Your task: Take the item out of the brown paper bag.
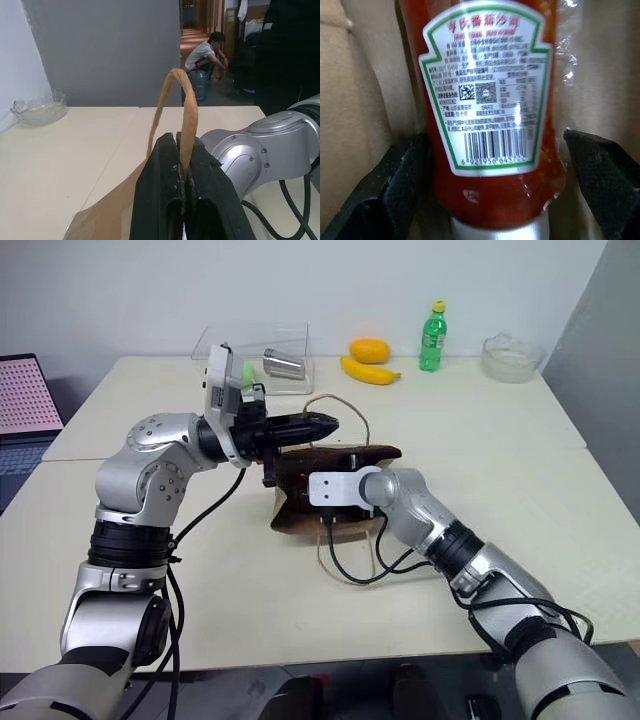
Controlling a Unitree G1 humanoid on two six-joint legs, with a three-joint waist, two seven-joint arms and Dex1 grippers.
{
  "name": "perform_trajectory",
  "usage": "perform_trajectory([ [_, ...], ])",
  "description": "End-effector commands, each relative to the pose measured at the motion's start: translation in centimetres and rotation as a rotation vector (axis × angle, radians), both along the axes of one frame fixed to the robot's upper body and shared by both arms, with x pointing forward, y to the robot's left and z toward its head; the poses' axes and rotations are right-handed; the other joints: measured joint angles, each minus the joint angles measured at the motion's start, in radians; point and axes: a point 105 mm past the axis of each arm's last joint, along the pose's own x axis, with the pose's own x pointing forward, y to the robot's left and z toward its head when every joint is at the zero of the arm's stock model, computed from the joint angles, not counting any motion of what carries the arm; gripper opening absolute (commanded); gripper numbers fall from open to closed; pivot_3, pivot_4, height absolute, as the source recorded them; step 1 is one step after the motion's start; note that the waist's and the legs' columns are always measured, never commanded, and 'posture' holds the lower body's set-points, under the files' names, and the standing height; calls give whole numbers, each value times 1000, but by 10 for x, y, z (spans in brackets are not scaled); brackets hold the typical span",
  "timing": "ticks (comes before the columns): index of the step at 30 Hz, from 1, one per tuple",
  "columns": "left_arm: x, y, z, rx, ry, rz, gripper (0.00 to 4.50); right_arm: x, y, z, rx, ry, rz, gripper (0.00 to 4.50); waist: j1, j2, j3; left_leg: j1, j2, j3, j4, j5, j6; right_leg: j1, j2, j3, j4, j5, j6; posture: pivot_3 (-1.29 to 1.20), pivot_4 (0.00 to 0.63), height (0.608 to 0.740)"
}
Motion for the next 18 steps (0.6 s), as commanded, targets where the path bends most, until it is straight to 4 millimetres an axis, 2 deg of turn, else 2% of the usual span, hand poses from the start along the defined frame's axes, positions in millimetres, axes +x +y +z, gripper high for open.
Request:
perform_trajectory([
  [1, -4, 0, 14, -15, -74, 1, 0, 4, -3, -9, -48, 32, 4, 4464, -2, 0, 0, 0, 0, 0, 0, 0, 0, 0, 0, 0, 0, 0, 0, 0, 150, 740],
  [3, -4, 0, 14, -15, -75, 3, 0, 6, -3, -13, -44, 53, -5, 4464, -5, 0, 0, 1, 0, 0, 0, 0, 0, 1, 0, 0, 0, 0, 0, 0, 150, 740],
  [7, -3, 2, 11, -6, -79, 15, 0, 8, -1, -9, -21, 43, 0, 3678, -11, 0, 0, 3, 0, 0, 0, -1, 1, 2, 0, 0, 1, 0, 0, 0, 150, 740],
  [13, 1, 5, 9, 4, -81, 35, 0, 5, 5, 6, 37, 14, 34, 3662, -12, 0, 0, 3, 0, 0, 0, -1, 1, 2, 0, 0, 1, 0, 0, 0, 150, 740],
  [18, 6, 7, 8, 3, -84, 58, 0, -6, 8, 28, 103, -10, 68, 3662, -12, 0, 0, 1, 0, -1, 0, 0, 0, 0, 0, 0, 0, 0, 0, 0, 150, 740],
])
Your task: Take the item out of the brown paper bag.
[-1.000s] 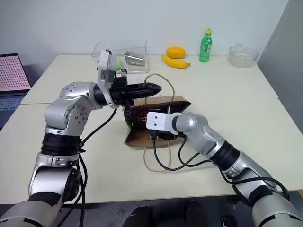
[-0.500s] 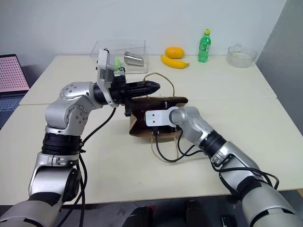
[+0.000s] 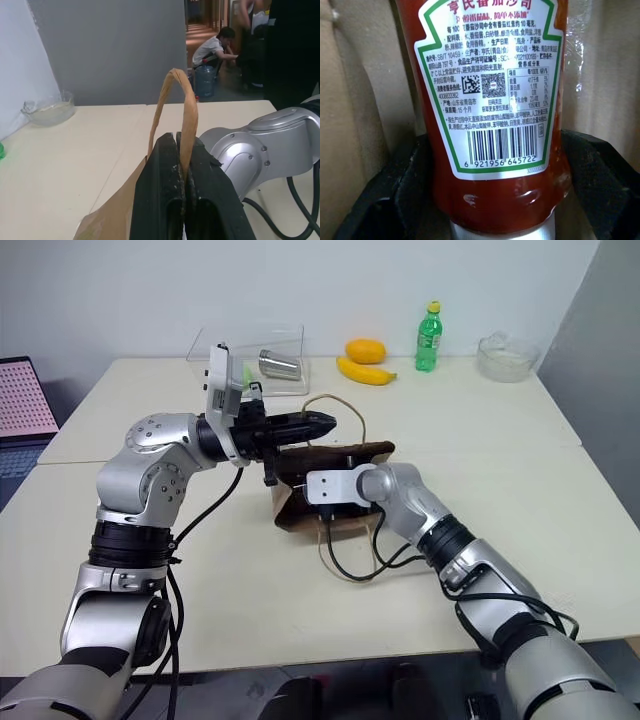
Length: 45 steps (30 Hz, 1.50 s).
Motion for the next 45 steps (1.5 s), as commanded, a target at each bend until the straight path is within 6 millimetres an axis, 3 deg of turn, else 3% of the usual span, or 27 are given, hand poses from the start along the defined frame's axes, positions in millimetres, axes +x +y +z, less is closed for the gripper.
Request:
perform_trajectory([
  [1, 1, 3, 11, -13, -49, 15, 0, -8, 4, 27, 78, -32, 29, 3662, -1, 0, 0, 0, 0, 0, 0, 0, -1, 0, 0, 0, 0, 0, 0, 0, 150, 740],
  [12, 9, 7, 9, -7, -63, 54, 0, -46, -7, 60, 185, 30, 84, 3661, -5, 0, 0, -1, 0, 0, 0, -1, 1, -1, 0, 0, 0, 0, 0, 0, 150, 740],
  [16, 17, 8, 13, -28, -68, 100, 0, -70, -5, 77, 269, 120, 169, 3661, -4, 0, 0, -2, 0, 0, 0, -1, 1, -1, 0, 0, 0, 0, 0, 0, 150, 740],
  [23, 21, 8, 14, -28, -71, 112, 0, -102, -17, 81, 273, 233, 305, 3641, -5, 0, 0, -5, 0, -1, 1, -1, 1, -3, 0, -1, 0, 0, 0, 0, 150, 740],
  [29, 24, 6, 13, -30, -71, 115, 0, -125, -21, 98, 330, 294, 429, 3628, -5, 0, 0, -12, 0, -1, 4, 0, 1, -10, 0, -1, 2, 0, 0, 0, 150, 740],
  [38, 25, 5, 9, -29, -65, 120, 0, -132, -42, 155, 672, 357, 431, 3606, -2, 0, 0, -15, -1, -2, 9, -1, 1, -10, -1, -1, 2, 1, 0, 0, 150, 740],
  [45, 27, 3, 7, -28, -60, 119, 0, -117, -75, 210, 988, 204, 323, 3591, -2, 0, 0, -15, -1, -2, 8, -1, 1, -10, -1, -1, 2, 1, 0, 0, 150, 740],
])
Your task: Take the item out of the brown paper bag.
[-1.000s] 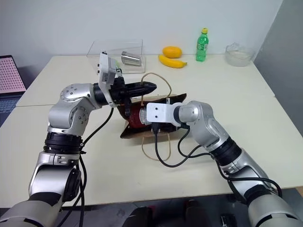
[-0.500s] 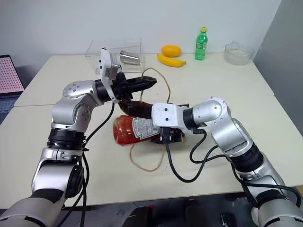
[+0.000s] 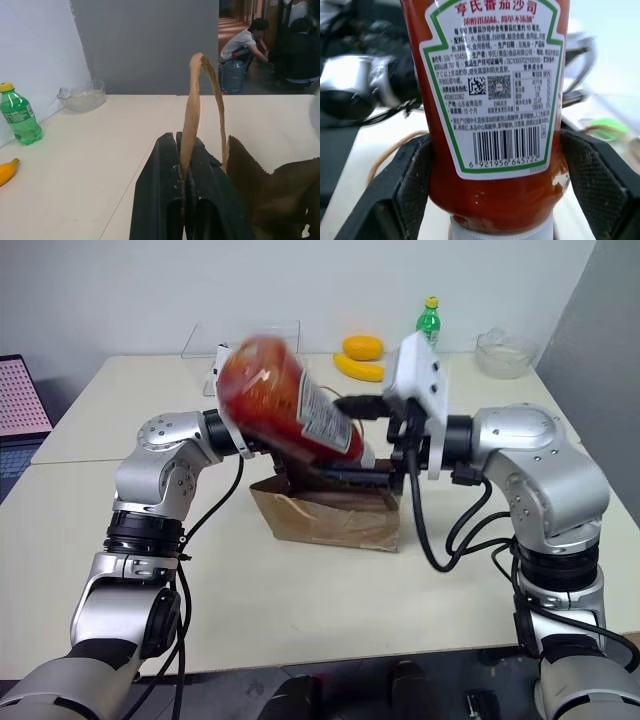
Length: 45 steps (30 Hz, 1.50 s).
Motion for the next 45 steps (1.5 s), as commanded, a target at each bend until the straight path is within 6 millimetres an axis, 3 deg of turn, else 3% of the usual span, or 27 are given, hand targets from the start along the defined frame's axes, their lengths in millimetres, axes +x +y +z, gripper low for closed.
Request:
perform_trajectory([
  [1, -2, -3, 13, -8, -51, -8, 0, 2, -28, 48, 178, -121, -132, 3591, 1, 0, 0, 0, 0, 0, 0, 0, 0, 0, 0, 0, 0, 0, 0, 0, 150, 740],
  [5, -2, -3, 12, -4, -51, -10, 0, 17, -65, 53, 150, -169, -315, 3590, 7, 0, 0, 0, -1, 0, 0, 0, 0, 0, 0, 0, 0, 0, 0, 0, 150, 740],
  [9, -1, -3, 13, -5, -55, -6, 0, 55, -129, 4, -111, -171, -641, 3590, 23, 0, 0, 0, -1, 1, 0, 0, 1, 0, 0, 0, -1, 0, 0, 0, 150, 740],
  [11, -2, -3, 12, -7, -56, -7, 0, 66, -144, -20, -200, -157, -715, 3590, 23, 0, 0, -1, -2, 2, 1, -1, 1, 1, -1, 1, -1, 1, 1, 0, 150, 740],
  [14, -3, -3, 11, -11, -55, -7, 0, 81, -167, -71, -393, -133, -813, 3589, 14, 0, 0, 0, -1, 4, 1, -1, 1, 0, -1, 2, 0, 1, 1, 0, 150, 740],
  [17, -3, -3, 10, -12, -55, -6, 0, 85, -177, -96, -518, -146, -828, 3581, 7, 2, 1, 0, 0, 4, 1, 0, 1, -1, 0, 3, 0, 1, 1, 0, 150, 740],
  [21, -4, -2, 10, -10, -57, 0, 0, 88, -193, -145, -724, -138, -811, 3572, 4, 3, 2, 0, -1, 4, 1, 0, 0, -1, 0, 3, 0, 1, 1, 0, 150, 740],
  [27, -4, -3, 9, -8, -58, -3, 0, 84, -201, -174, -826, -72, -750, 3572, 5, 2, 1, 0, -1, 4, 2, 0, 0, 0, 0, 2, 0, 1, 1, 0, 150, 740],
  [29, -4, -4, 8, -8, -58, -6, 0, 82, -203, -177, -833, -58, -747, 3572, 6, 2, 1, 0, -1, 4, 2, 0, 0, 1, 0, 2, 0, 1, 1, 0, 150, 740],
  [31, -4, -5, 8, -9, -57, -10, 0, 79, -204, -176, -821, -49, -745, 4306, 9, 2, 1, 0, -1, 3, 3, 0, 0, 1, 0, 2, 0, 1, 1, 0, 150, 740],
  [32, -4, -6, 8, -9, -57, -11, 0, 78, -204, -174, -816, -50, -743, 4466, 12, 2, 1, 0, -1, 3, 3, 0, 0, 1, 0, 2, 0, 1, 1, 0, 150, 740],
  [37, -3, -7, 7, -12, -59, -10, 0, 55, -200, -146, -734, -61, -738, 4466, 24, 2, 1, 0, -1, 3, 2, 0, 0, 1, 0, 2, -1, 1, 1, 0, 150, 740],
  [41, -1, -6, 9, -26, -69, 6, 0, 21, -174, -119, -511, 32, -674, 4466, 30, 2, 1, -1, -1, 3, 3, 0, 0, 1, 0, 2, -1, 1, 1, 0, 150, 740],
  [45, 9, 0, 11, -49, -70, 73, 0, -23, -127, -101, -206, 83, -543, 4466, 28, 2, 1, 0, 1, 3, 3, -1, 1, 2, 0, 2, 0, 1, 1, 0, 150, 740],
])
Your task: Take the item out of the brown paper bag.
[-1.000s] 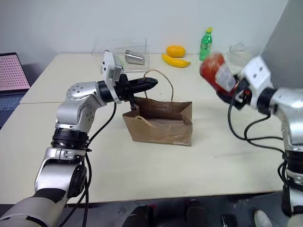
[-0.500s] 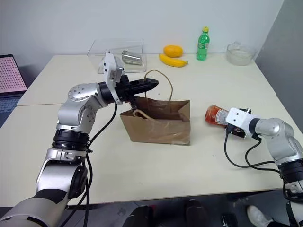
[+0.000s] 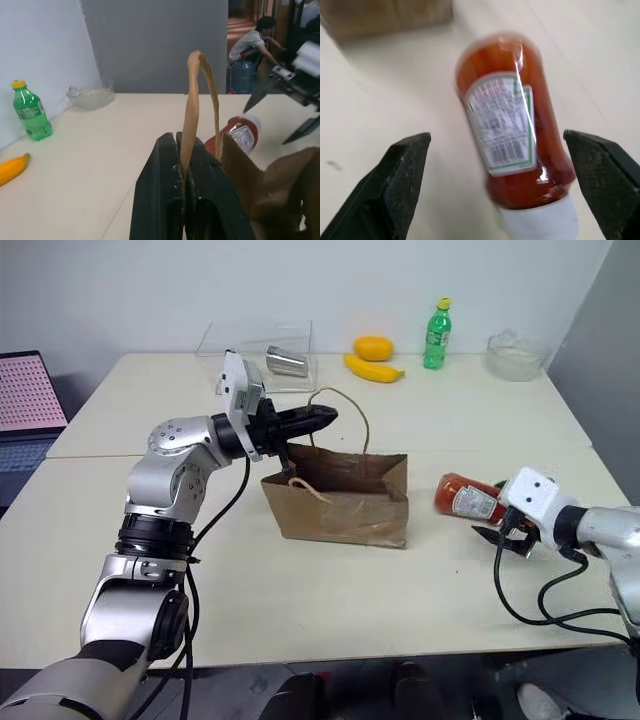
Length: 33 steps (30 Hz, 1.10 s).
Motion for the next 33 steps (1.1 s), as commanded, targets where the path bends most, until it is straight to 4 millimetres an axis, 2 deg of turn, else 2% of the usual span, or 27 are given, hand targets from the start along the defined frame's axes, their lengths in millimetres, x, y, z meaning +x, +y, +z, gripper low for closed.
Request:
perform_trajectory([
  [1, 8, 8, 15, -33, -51, 70, 0, -31, 36, 22, 207, -70, 75, 4466, 0, 0, 0, 1, 1, 0, 0, 0, 0, 0, 1, 0, 0, 0, 0, 0, 150, 740],
  [5, 11, 9, 17, -40, -43, 74, 0, -45, 64, 34, 387, -179, 38, 4466, -1, 0, 0, 1, -1, 0, 1, 0, 0, 1, 0, 1, 0, 1, 1, 0, 150, 740],
  [9, 11, 10, 11, -3, -19, 65, 0, -56, 90, 39, 472, -211, 43, 4466, -1, 0, 0, 1, 0, 0, 1, 0, 0, 1, 0, 0, 0, 1, 1, 0, 150, 740],
  [13, 9, 15, 12, 11, -22, 74, 845, -57, 101, 42, 506, -221, 50, 4500, -2, 0, 0, 1, 0, 0, 1, 0, 0, 0, 0, 0, 0, 1, 1, 0, 150, 740],
  [17, 3, 24, 16, 6, -33, 80, 2142, -54, 104, 39, 485, -216, 56, 4500, -2, 0, 0, 1, 0, 0, 0, 0, 0, 0, 1, 0, 0, 1, 1, 0, 150, 740],
  [22, -9, 46, 31, -63, -56, 136, 3723, -47, 103, 37, 464, -217, 62, 4500, -8, 0, 0, 1, 0, 0, 0, 0, 0, 0, 1, 0, 0, 1, 1, 0, 150, 740],
  [27, -31, 74, 31, -103, -88, 282, 3723, -36, 96, 34, 470, -245, 32, 4500, -8, 0, 0, 1, 1, 0, 0, 0, 0, 0, 1, 0, 0, 1, 1, 0, 150, 740],
  [29, -37, 91, 28, -154, -117, 411, 3723, -30, 91, 32, 475, -279, 7, 4500, -6, 0, -1, 1, 1, 0, 0, 0, 0, 0, 1, 0, 1, 1, 0, 0, 150, 740],
  [31, -45, 98, 20, -183, -136, 490, 3723, -25, 86, 30, 478, -315, -18, 4500, -5, 0, -1, 1, 1, 0, 0, 0, 0, 0, 0, 1, 0, 1, 0, 0, 150, 740],
  [33, -50, 108, 3, -216, -164, 626, 3723, -21, 80, 26, 494, -344, -52, 4500, -1, 0, -1, 1, 1, 0, 0, 0, 0, 0, 0, 1, 0, 1, 0, 0, 150, 740],
])
